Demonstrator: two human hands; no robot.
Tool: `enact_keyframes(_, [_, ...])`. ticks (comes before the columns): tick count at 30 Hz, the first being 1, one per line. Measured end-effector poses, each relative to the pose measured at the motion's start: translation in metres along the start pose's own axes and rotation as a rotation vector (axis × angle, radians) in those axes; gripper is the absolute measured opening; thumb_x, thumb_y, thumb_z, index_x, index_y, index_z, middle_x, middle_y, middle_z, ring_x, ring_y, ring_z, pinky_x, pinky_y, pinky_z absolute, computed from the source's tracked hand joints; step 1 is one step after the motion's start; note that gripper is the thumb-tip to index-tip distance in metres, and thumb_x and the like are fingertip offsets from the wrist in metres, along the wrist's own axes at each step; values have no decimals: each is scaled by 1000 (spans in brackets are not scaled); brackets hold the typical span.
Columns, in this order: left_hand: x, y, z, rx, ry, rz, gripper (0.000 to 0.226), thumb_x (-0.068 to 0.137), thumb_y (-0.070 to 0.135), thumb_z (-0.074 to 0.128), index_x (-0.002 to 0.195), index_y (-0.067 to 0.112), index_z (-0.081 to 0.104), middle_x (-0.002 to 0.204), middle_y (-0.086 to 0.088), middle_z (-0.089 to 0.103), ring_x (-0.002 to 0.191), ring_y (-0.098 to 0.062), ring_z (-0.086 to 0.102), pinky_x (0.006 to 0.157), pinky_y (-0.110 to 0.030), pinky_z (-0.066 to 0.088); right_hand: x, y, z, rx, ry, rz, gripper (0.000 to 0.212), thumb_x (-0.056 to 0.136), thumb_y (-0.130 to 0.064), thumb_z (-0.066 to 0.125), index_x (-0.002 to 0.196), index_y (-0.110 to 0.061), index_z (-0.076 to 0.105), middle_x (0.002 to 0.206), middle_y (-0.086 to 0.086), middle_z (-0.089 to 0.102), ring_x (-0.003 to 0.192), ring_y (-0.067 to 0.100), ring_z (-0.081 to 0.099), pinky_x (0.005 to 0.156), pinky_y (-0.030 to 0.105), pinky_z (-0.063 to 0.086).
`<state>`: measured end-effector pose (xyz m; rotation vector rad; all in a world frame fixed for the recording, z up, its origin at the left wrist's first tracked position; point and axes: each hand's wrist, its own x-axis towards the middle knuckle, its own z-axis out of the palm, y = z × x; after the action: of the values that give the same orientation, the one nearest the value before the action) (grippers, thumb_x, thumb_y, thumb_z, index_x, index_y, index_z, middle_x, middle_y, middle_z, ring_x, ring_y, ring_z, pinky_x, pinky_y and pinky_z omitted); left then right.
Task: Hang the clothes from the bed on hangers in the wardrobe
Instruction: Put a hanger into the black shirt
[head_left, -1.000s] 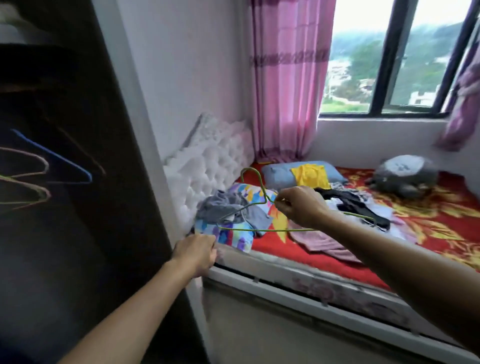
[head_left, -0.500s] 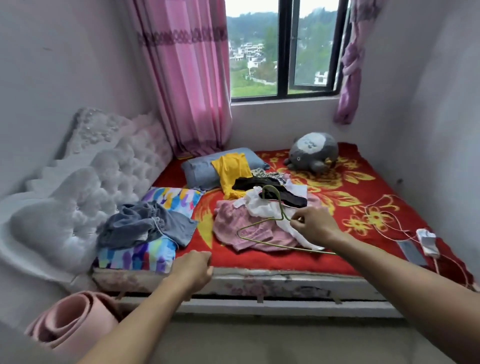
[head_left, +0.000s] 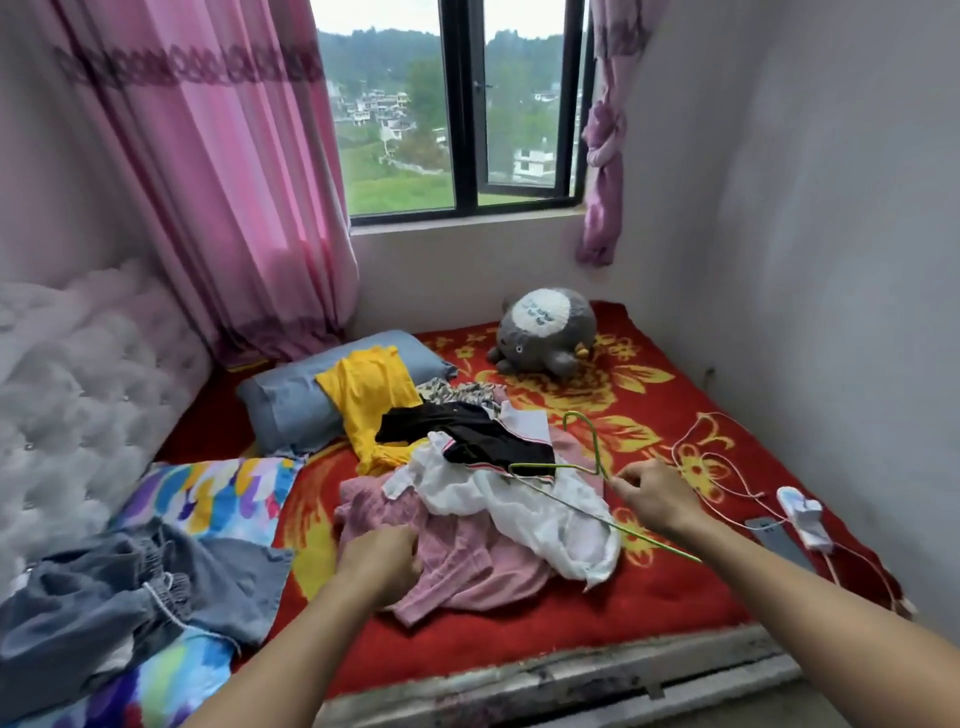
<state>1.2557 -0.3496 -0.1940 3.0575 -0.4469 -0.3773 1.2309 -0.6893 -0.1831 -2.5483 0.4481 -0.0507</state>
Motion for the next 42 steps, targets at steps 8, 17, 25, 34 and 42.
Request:
enact_keyframes(8, [127,21,34,-15,-175,61,12,90,34,43,89,25,51,110,-4,64,99,-28,60,70,-34,42,123,65,29,156,32,301,28,86,-23,62,71,-2,71,55,8,64,53,23,57,52,33,39])
enact_keyframes(17, [286,23,65,9,-284,15,18,92,33,42,100,22,54,110,-3,63,99,-27,59,69,-33,39,288,123,113,203,-84,552,26,87,-21,60,71,-5,72,61,14,64,67,31,62,51,29,33])
enact_keyframes(25, [389,16,134,-51,-374,15,16,90,29,44,93,18,55,105,-4,61,100,-28,58,66,-32,38,374,155,206,16,-114,660,17,83,-25,59,77,-23,75,89,10,72,90,34,65,71,31,44])
enact_keyframes(34, [537,13,231,80,-152,145,51,88,25,58,136,19,42,132,-9,39,119,-30,40,89,-37,40,341,230,335,-121,-413,590,25,82,-31,61,59,-23,55,89,8,70,89,31,66,67,31,45])
enact_keyframes(42, [575,7,271,134,-258,167,13,90,15,45,94,21,56,108,-2,59,119,-26,48,101,-46,29,356,187,340,-92,-156,230,21,85,-20,61,105,-21,69,103,-1,65,100,25,61,74,35,46])
